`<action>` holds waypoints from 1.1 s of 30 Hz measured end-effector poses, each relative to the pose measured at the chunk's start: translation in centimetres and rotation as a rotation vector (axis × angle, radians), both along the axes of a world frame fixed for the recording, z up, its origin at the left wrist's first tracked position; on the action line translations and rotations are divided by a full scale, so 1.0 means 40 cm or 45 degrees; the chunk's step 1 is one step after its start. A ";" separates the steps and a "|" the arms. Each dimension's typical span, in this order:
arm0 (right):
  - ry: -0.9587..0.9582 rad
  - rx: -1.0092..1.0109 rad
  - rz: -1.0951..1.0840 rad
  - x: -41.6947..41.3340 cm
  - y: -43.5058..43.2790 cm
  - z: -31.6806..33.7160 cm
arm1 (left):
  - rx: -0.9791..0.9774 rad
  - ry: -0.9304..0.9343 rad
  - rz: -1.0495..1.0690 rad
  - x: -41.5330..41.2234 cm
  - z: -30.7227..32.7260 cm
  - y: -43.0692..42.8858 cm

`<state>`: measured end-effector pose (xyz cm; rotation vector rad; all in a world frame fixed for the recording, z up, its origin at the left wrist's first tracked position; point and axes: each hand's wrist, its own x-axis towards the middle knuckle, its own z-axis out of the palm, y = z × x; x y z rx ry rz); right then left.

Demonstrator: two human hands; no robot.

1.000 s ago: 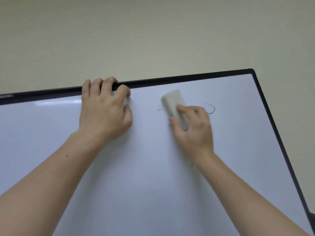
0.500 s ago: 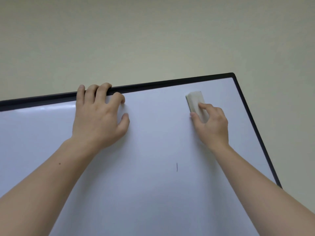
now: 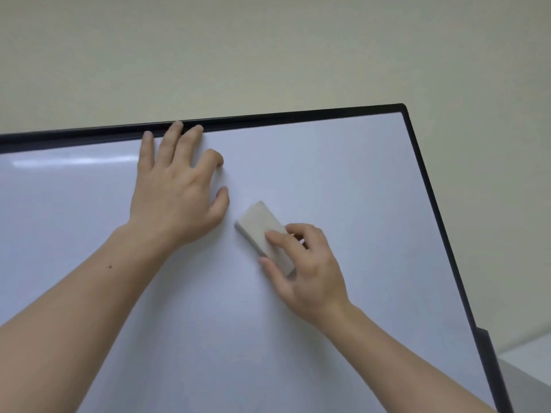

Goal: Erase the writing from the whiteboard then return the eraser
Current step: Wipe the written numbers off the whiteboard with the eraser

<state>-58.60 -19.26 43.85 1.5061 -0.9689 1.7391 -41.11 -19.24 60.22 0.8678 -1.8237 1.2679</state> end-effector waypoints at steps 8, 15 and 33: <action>-0.286 0.122 -0.091 -0.133 -0.001 -0.048 | 0.021 -0.050 0.027 0.048 -0.062 0.026; -0.858 0.341 0.003 -0.113 0.005 -0.093 | 0.047 -0.093 0.058 0.133 -0.132 0.052; -0.469 0.220 0.127 0.508 0.104 -0.130 | 0.183 -0.059 0.154 0.567 -0.274 0.232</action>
